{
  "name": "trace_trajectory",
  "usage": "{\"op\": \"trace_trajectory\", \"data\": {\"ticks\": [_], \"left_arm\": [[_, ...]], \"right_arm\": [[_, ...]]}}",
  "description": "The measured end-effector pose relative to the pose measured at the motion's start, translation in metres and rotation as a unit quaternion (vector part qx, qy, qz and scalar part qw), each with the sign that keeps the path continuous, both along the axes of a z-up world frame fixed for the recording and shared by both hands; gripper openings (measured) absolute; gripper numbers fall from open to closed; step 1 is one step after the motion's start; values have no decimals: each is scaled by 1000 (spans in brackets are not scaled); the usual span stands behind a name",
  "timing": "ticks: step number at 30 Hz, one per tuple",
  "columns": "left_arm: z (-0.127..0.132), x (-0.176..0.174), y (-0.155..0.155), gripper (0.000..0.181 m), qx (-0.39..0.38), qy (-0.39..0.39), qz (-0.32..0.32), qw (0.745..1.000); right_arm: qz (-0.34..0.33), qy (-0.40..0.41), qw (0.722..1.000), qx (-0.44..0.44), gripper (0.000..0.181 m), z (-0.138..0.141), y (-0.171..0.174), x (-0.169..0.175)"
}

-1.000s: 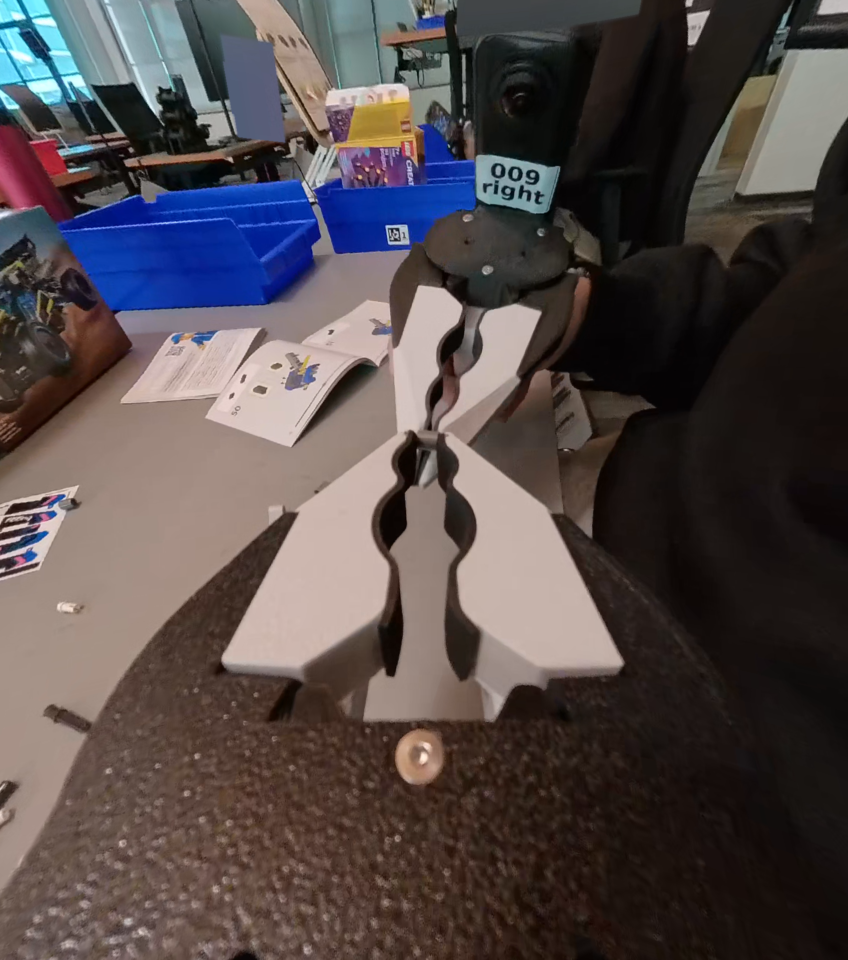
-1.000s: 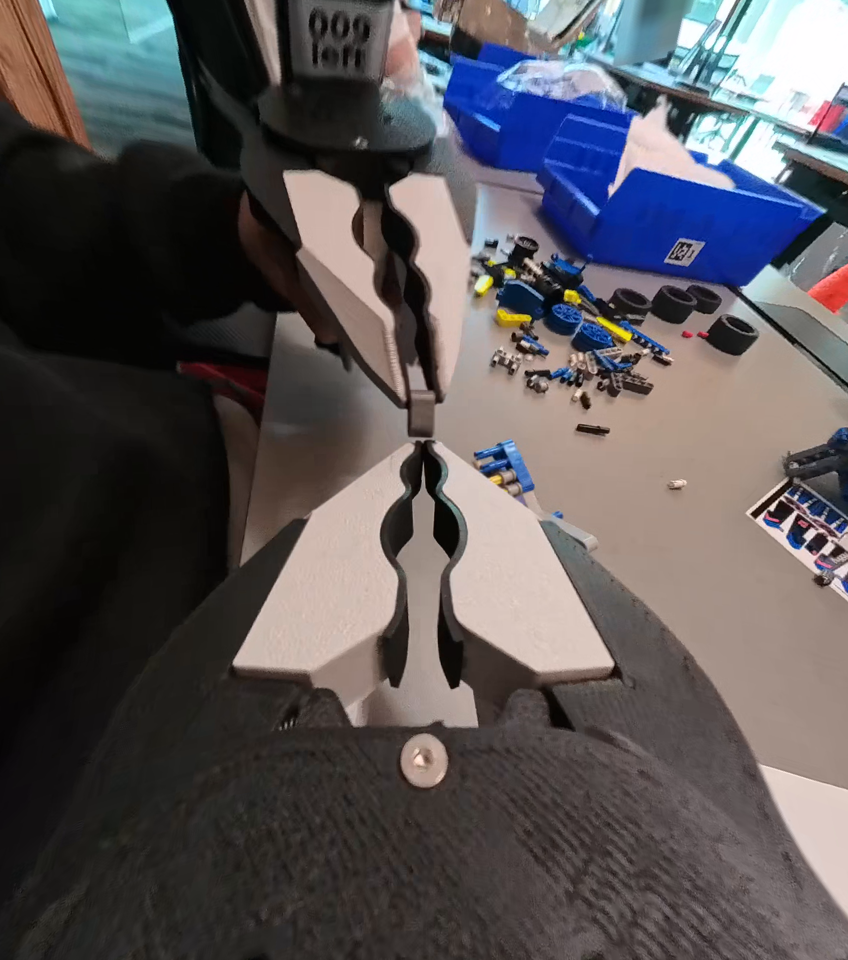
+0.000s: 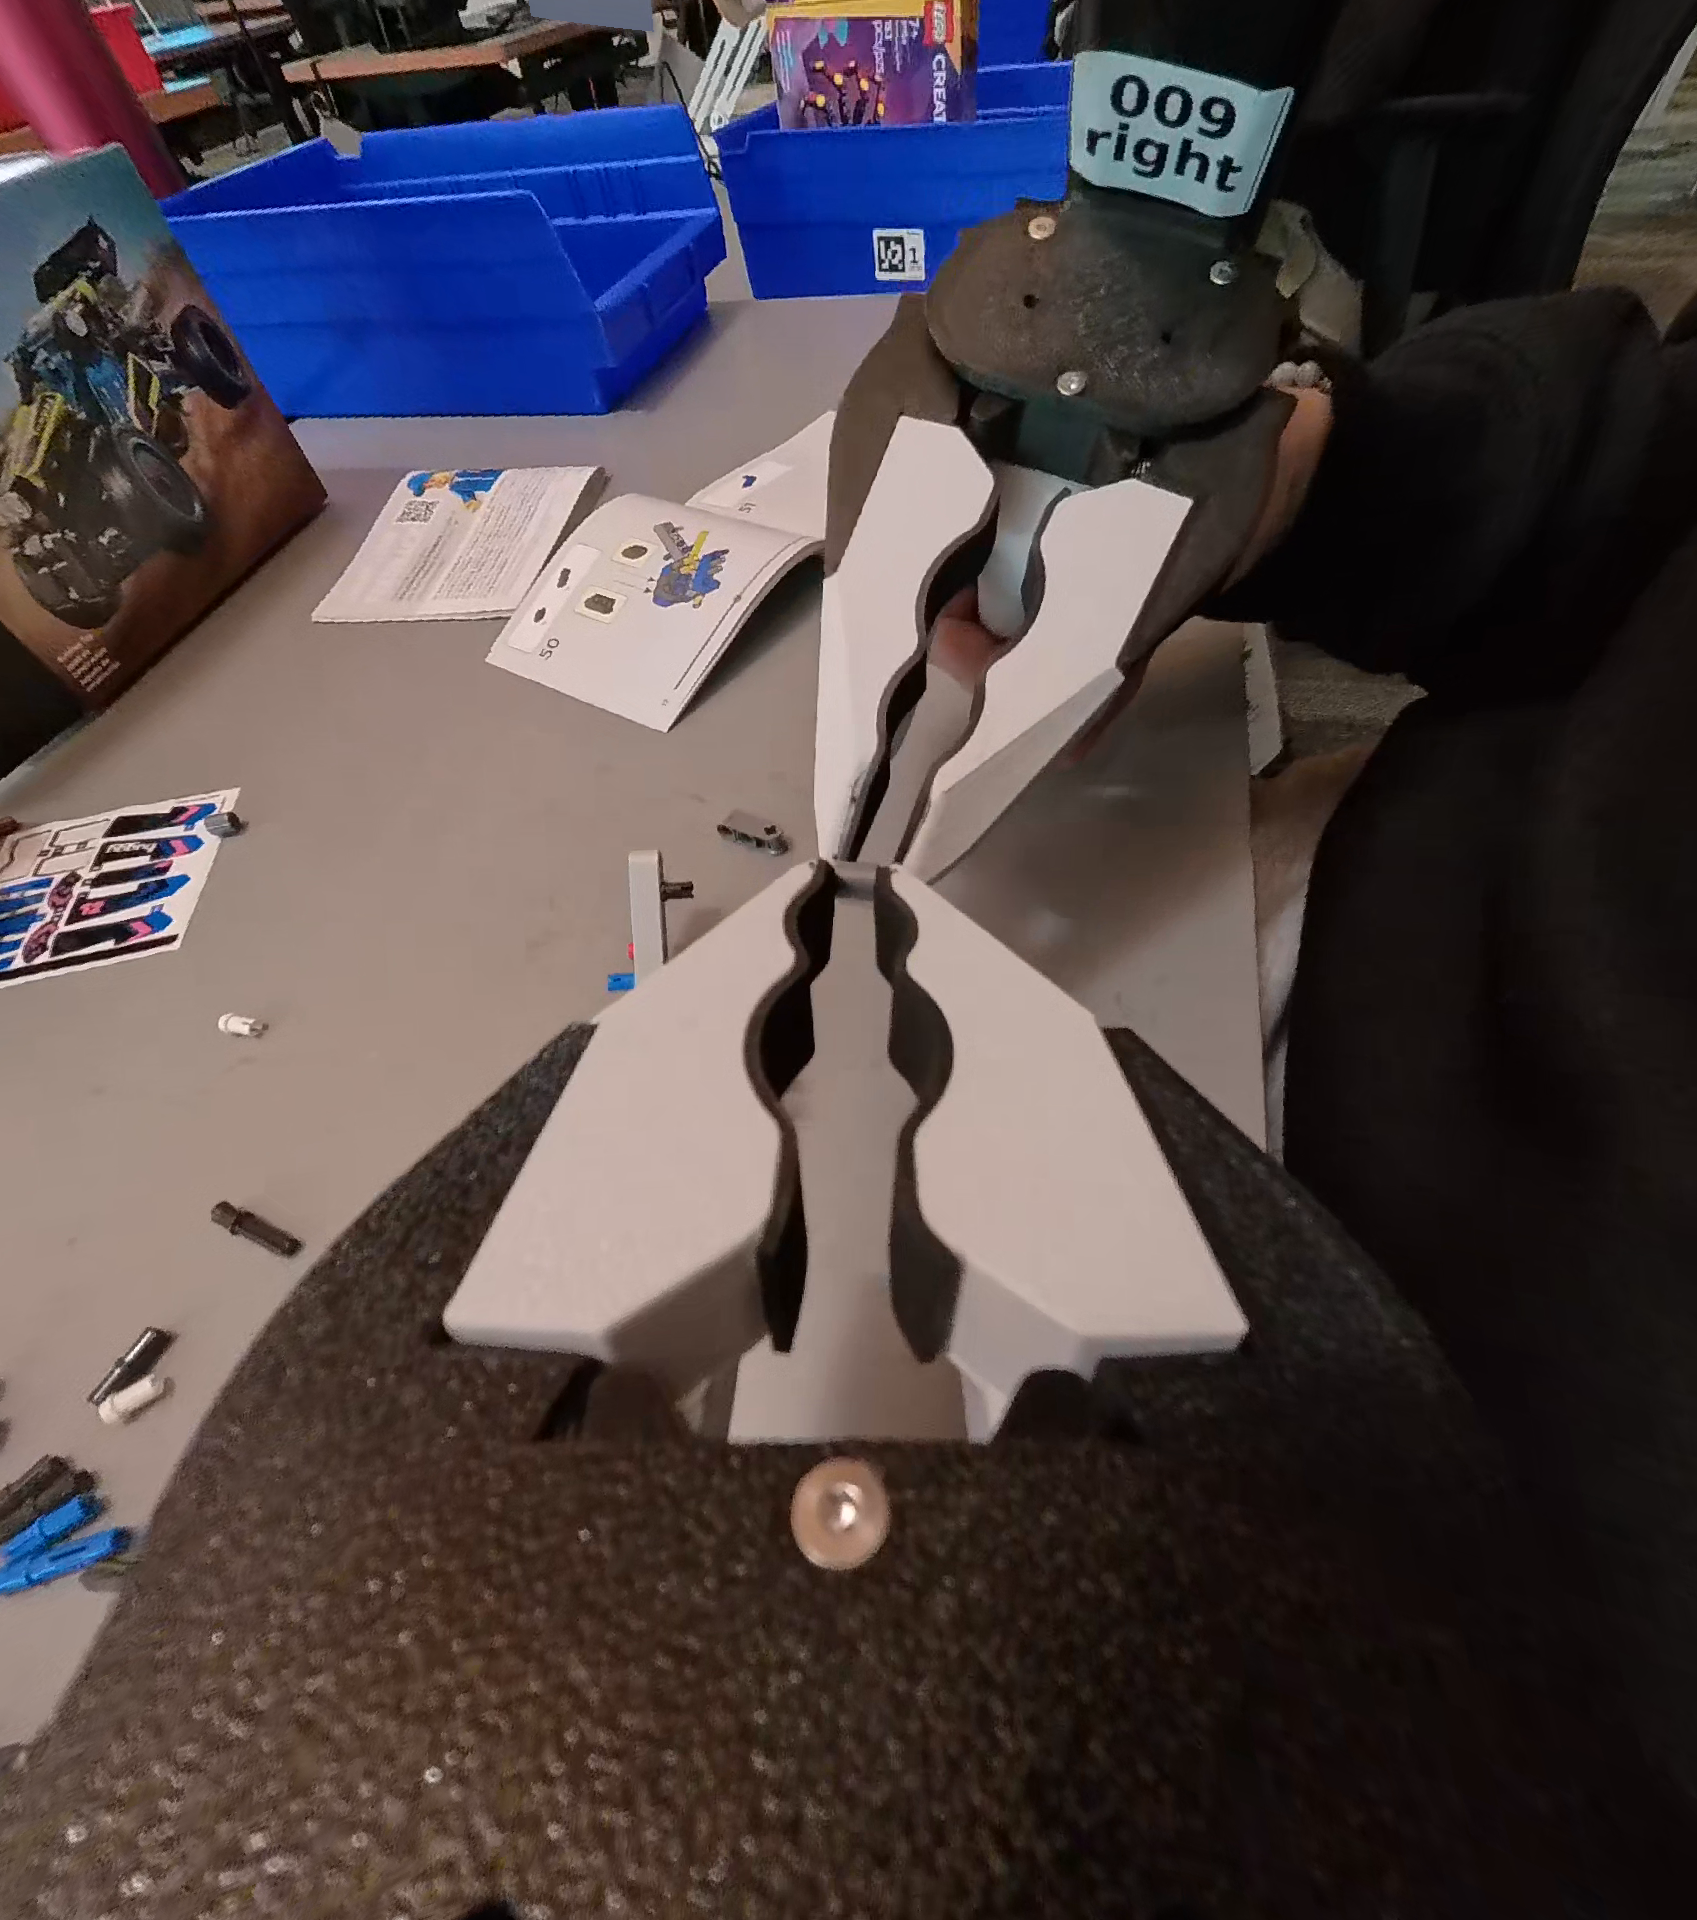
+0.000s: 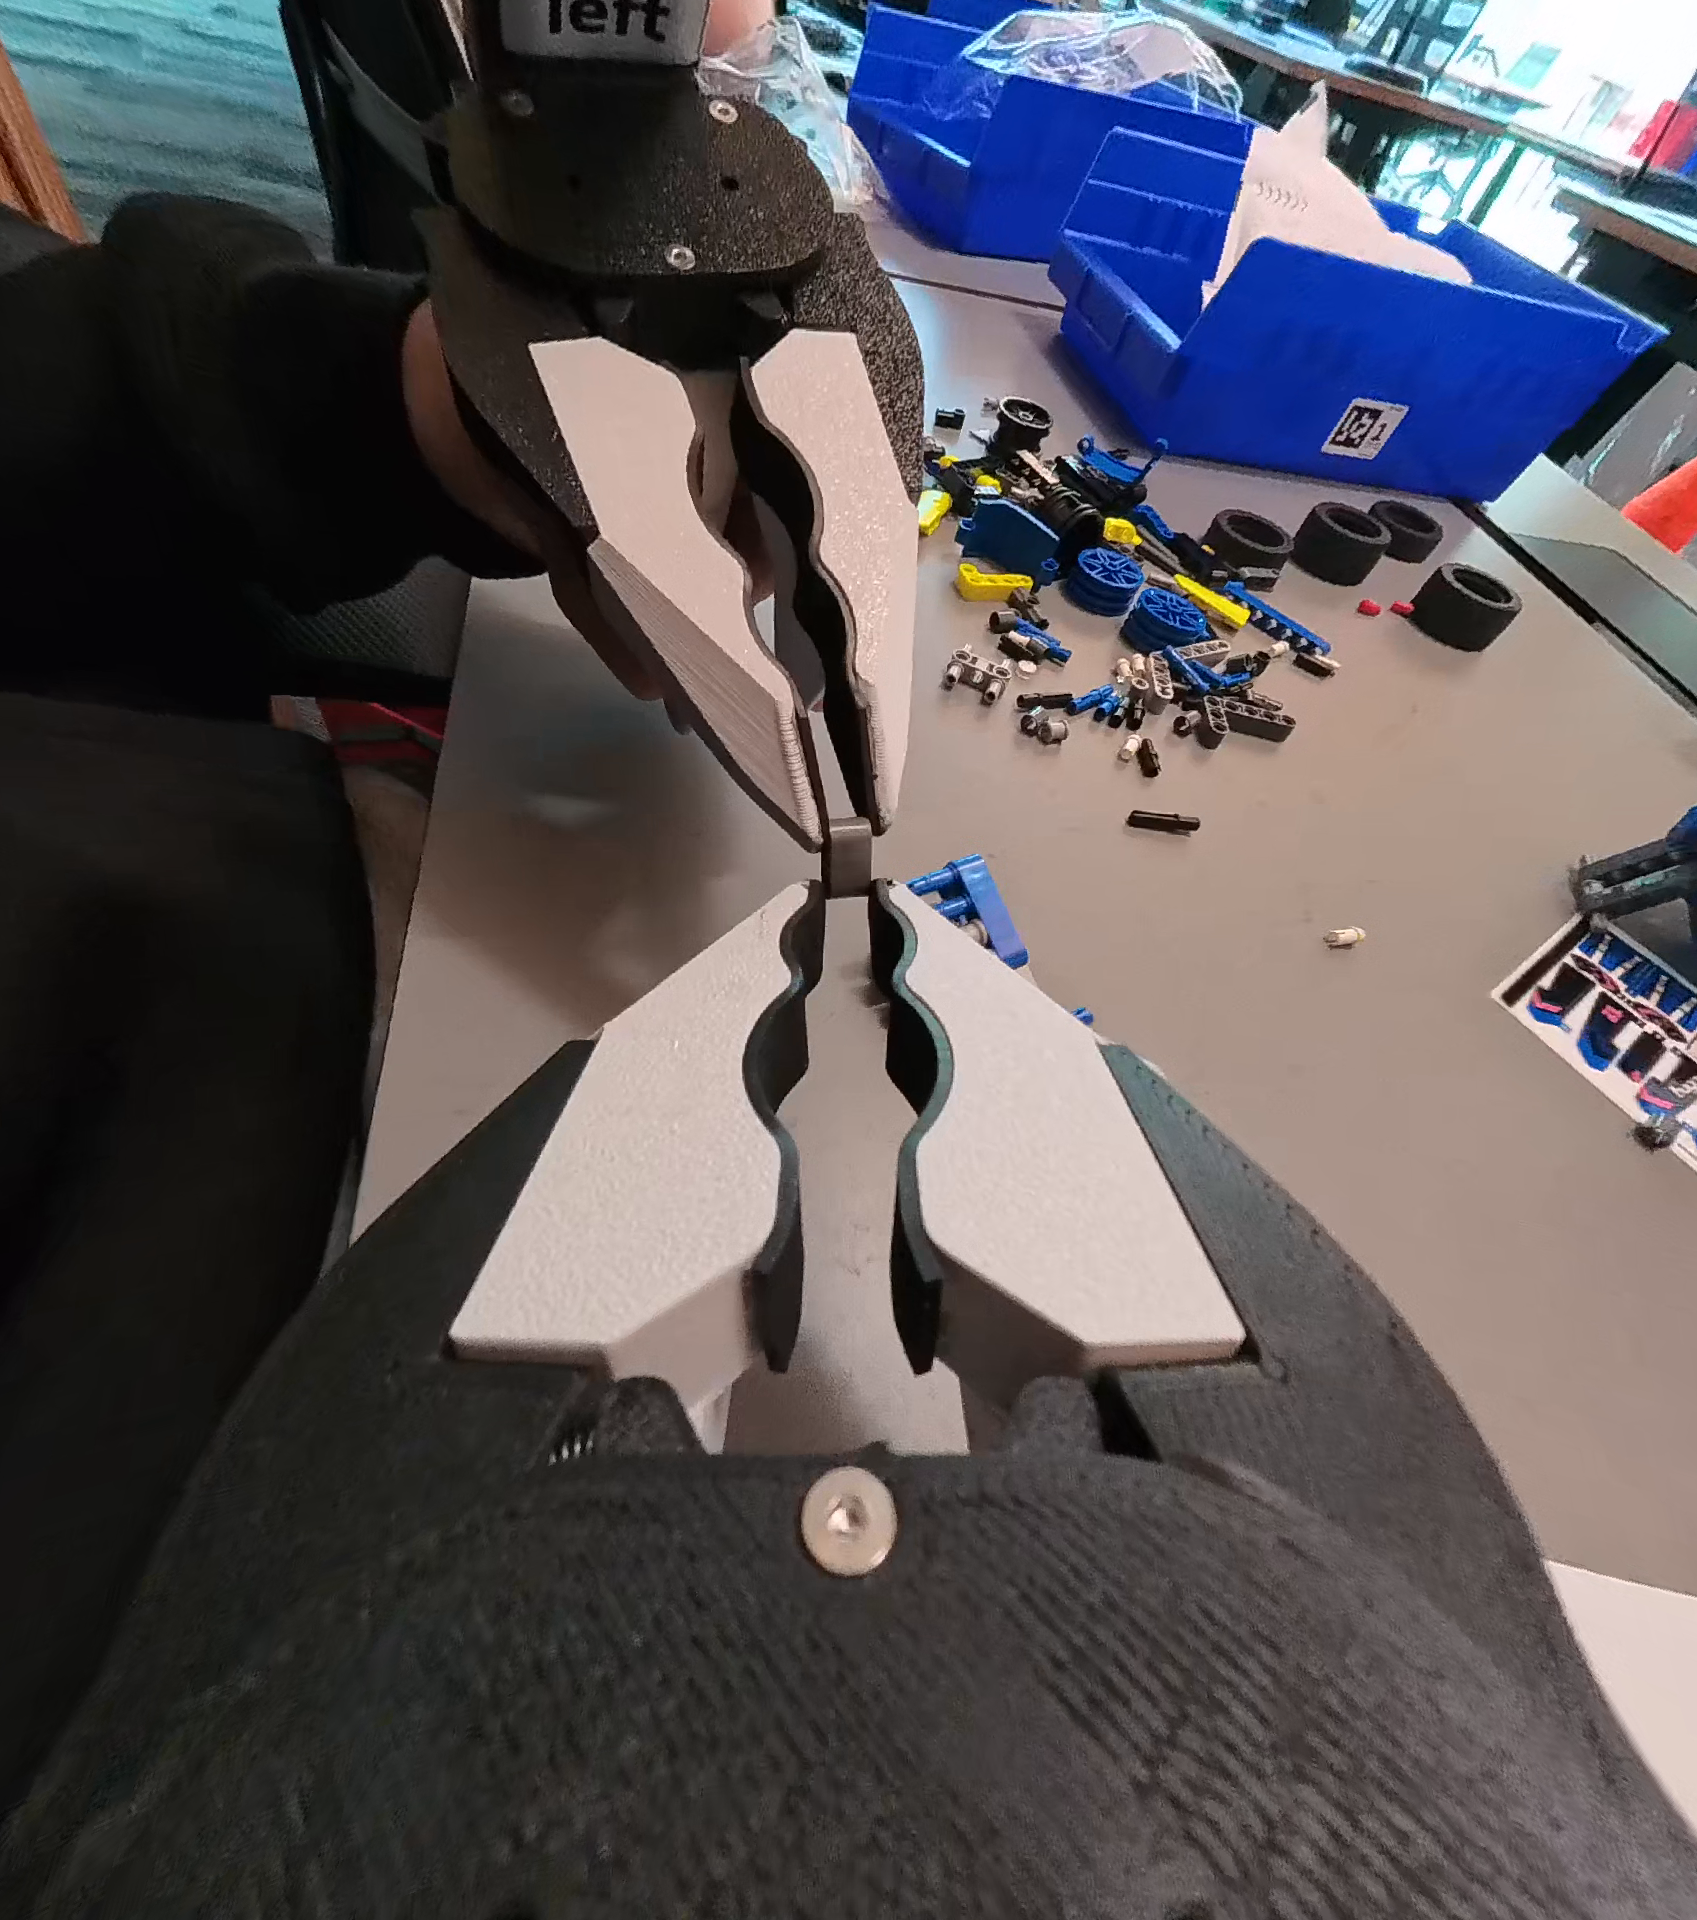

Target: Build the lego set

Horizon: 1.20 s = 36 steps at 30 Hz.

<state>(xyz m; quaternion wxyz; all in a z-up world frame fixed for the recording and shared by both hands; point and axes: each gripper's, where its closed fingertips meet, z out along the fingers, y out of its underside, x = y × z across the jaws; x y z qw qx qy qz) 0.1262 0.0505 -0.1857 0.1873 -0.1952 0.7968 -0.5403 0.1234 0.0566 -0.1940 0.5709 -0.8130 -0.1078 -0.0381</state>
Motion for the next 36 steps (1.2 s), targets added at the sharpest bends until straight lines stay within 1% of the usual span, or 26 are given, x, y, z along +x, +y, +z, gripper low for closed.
{"op": "trace_trajectory", "data": {"ticks": [9, 16, 22, 24, 25, 27, 29, 30, 33, 36], "left_arm": [[0, 2, 2, 5, -22, 5, 4, 1000], [4, -1, 0, 6, -53, 11, -18, 998], [7, 0, -1, 5, -62, -4, -20, 998], [2, -1, 0, 5, -35, -7, -21, 999], [-1, 0, 3, 5, -14, -6, -16, 1000], [-9, 3, 10, 5, 38, -6, 3, 999], [-15, 5, 15, 5, 88, -14, 19, 996], [-17, 5, 14, 5, 108, -14, 21, 994], [-24, 5, 10, 5, 156, -12, 21, 987], [-30, 8, 11, 5, 196, -11, 33, 980]], "right_arm": [[-1, 18, 1000, 5, 6, -1, 3, 2], [0, 20, 999, 29, 6, 6, 4, 2], [8, 25, 999, 35, 6, 8, 4, -1], [18, 16, 1000, 13, 6, 2, 2, -1], [11, 0, 1000, -11, 10, -2, 0, 5], [-6, -34, 998, -58, 27, -7, -4, 22], [16, -48, 995, -90, 44, -7, -1, 27], [27, -57, 994, -94, 49, -6, 3, 30], [73, -52, 989, -117, 54, -13, 17, 29], [106, -56, 981, -154, 57, -30, 23, 27]]}}
